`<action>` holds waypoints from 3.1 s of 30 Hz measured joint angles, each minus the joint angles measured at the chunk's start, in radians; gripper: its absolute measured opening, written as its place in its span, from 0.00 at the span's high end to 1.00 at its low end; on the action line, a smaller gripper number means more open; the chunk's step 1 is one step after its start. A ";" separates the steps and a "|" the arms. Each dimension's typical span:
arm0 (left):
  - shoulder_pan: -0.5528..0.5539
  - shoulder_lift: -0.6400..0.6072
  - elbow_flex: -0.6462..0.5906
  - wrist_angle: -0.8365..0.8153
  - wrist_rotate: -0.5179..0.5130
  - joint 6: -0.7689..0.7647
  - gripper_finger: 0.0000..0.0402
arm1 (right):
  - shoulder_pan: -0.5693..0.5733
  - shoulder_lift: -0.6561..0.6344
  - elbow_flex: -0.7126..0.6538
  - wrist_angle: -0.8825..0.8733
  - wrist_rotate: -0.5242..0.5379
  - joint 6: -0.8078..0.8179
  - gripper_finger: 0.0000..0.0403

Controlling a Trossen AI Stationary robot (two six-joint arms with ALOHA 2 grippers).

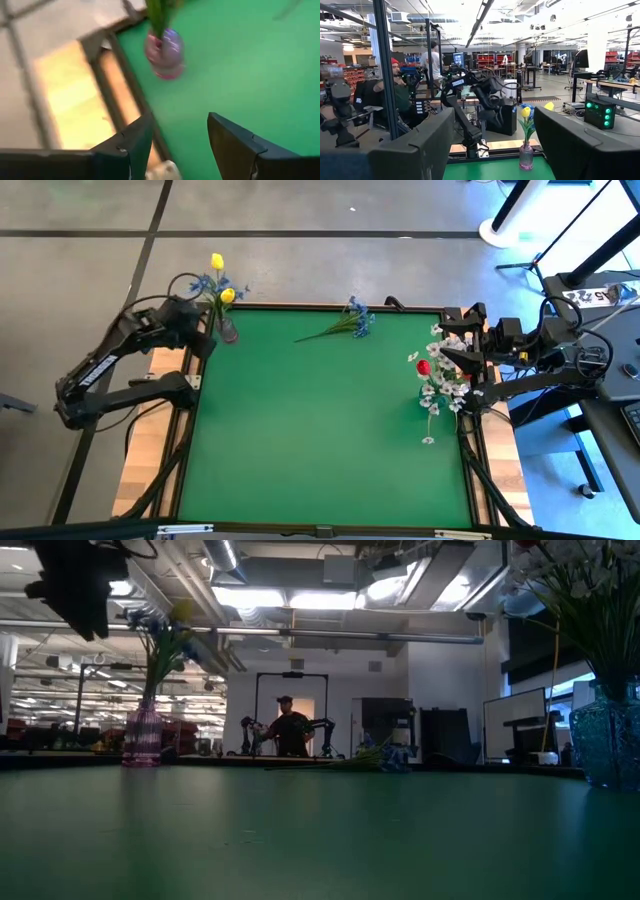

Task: Sort flowers into vase by color
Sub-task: Put the blue flowers into the violet vase

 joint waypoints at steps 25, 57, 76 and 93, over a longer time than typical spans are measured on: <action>-0.041 -0.232 0.110 0.690 0.784 -0.287 0.55 | 0.000 0.000 0.000 0.000 0.003 0.000 0.32; -0.420 0.408 0.186 1.324 0.680 -0.050 0.55 | 0.000 0.000 0.000 0.000 0.000 0.000 0.32; -0.613 0.769 0.186 1.418 0.416 0.218 0.55 | 0.000 0.000 0.000 0.000 0.003 0.000 0.32; -0.535 0.970 0.185 1.200 0.188 0.011 0.55 | 0.000 0.000 0.000 0.000 0.002 0.000 0.32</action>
